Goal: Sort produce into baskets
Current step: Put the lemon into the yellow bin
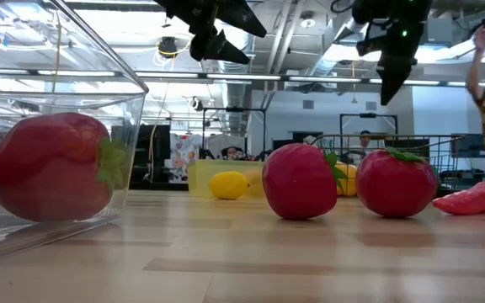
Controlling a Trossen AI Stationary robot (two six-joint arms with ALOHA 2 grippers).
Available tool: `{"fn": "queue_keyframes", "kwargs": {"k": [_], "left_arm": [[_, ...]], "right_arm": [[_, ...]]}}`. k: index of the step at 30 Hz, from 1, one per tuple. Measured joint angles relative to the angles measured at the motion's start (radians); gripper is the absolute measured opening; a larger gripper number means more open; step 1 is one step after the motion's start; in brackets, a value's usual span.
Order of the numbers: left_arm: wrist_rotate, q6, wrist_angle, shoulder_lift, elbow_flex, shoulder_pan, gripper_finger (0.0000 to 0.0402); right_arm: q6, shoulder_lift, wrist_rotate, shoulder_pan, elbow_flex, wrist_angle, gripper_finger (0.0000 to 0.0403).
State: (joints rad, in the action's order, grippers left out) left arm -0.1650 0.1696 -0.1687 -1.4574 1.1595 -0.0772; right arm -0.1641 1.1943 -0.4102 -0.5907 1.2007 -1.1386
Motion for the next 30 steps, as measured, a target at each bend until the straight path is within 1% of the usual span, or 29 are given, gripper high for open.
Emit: {"fn": "queue_keyframes", "kwargs": {"k": [2, 6, 11, 14, 19, 23, 30], "left_arm": [[0.0, 0.0, 0.0, 0.0, 0.0, 0.0, 0.0394], [0.0, 0.009, 0.0, 0.0, 0.0, 0.0, 0.0394], [-0.001, 0.01, 0.0, 0.0, 0.0, 0.0, 0.0394], [-0.028, 0.004, -0.012, 0.0, 0.0, 0.0, 0.0394], [-0.069, -0.04, -0.109, 0.0, 0.0, 0.0, 0.0394], [-0.063, -0.075, -0.152, 0.0, 0.0, 0.0, 0.0394], [-0.015, -0.184, -0.159, 0.0, 0.0, 0.0, 0.0394]], "right_arm": [[0.032, -0.012, 0.011, 0.029, 0.0, -0.003, 0.0398], [0.087, -0.018, 0.068, 0.089, 0.0, -0.006, 0.0398], [0.096, -0.011, 0.161, 0.168, 0.0, -0.006, 0.0398], [0.114, -0.006, 0.169, 0.218, 0.0, 0.005, 0.0398], [0.138, -0.002, 0.171, 0.285, 0.0, 0.015, 0.0398], [0.139, 0.001, 0.171, 0.324, 0.0, 0.027, 0.0398], [0.141, 0.004, 0.171, 0.374, 0.0, 0.066, 0.0398]]}}
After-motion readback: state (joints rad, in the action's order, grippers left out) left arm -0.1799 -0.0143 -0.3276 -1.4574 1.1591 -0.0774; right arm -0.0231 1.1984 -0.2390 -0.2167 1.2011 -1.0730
